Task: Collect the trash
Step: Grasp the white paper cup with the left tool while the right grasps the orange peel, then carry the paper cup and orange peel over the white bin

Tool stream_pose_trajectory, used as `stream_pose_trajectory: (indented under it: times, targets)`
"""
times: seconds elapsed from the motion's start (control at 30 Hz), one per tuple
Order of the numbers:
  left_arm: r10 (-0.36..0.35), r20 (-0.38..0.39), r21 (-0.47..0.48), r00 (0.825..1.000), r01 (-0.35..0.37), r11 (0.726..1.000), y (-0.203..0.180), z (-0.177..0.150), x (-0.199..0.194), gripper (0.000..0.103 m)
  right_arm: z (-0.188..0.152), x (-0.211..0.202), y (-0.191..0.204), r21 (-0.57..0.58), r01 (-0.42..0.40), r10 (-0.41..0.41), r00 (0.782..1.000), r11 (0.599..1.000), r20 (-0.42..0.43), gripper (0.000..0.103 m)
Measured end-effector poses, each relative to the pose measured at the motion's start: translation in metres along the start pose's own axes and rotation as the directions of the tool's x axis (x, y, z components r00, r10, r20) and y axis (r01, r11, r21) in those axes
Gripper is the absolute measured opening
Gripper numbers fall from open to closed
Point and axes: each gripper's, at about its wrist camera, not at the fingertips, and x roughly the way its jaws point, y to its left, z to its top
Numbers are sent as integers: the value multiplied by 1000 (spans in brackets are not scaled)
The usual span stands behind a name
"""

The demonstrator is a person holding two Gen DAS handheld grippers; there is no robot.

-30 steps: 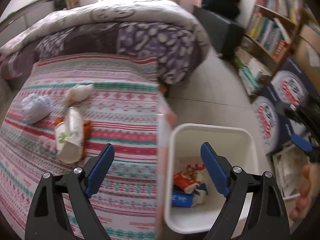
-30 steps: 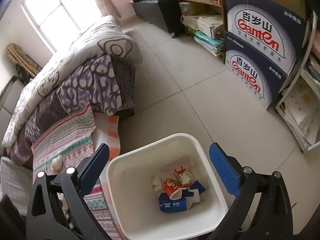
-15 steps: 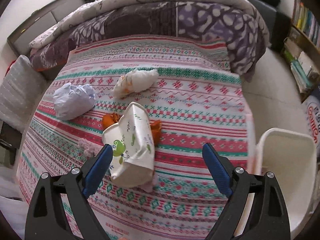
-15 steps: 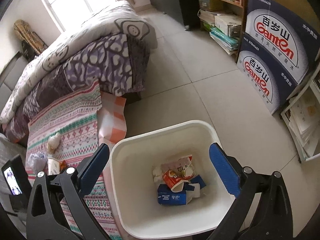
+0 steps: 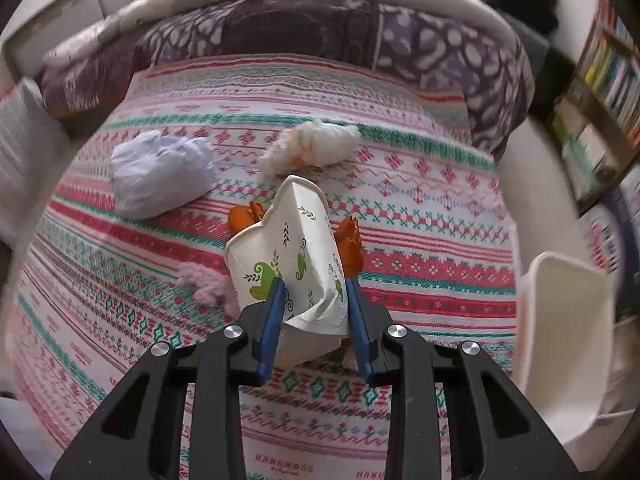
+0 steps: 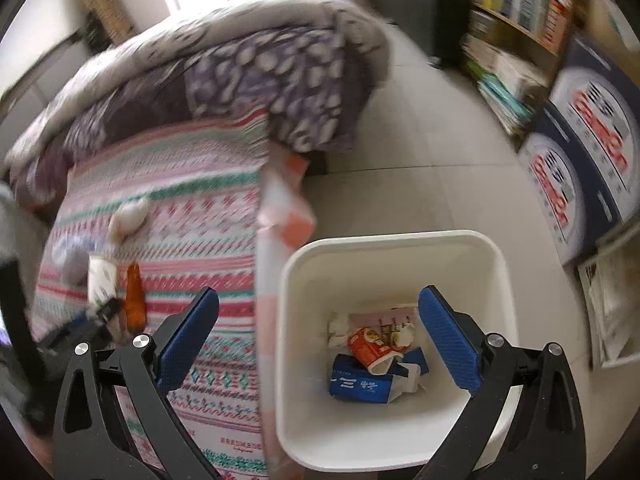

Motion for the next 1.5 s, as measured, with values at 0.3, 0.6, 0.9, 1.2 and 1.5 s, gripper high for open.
stream_pose_trajectory:
  times: [0.3, 0.6, 0.9, 1.2, 1.5]
  targets:
    - [-104, 40, -142, 994, 108, 984, 63, 0, -34, 31, -22, 16, 84, -256, -54, 52, 999, 965, -16, 96]
    - [-100, 96, -249, 990, 121, 961, 125, -9, -63, 31, -29, 46, 141, -273, -138, 121, 990, 952, -78, 86]
    - [-90, 115, -302, 989, 121, 946, 167, -20, -75, 31, -28, 72, 182, -255, -148, 132, 988, 956, -76, 74]
    - [-87, 114, -320, 990, 120, 940, 185, -25, -74, 31, -33, 95, 194, -224, -140, 111, 985, 964, -134, 54]
    - [-63, 125, -336, 990, 102, 936, 191, -28, -75, 31, -33, 82, 204, -262, -151, 135, 988, 953, -78, 19]
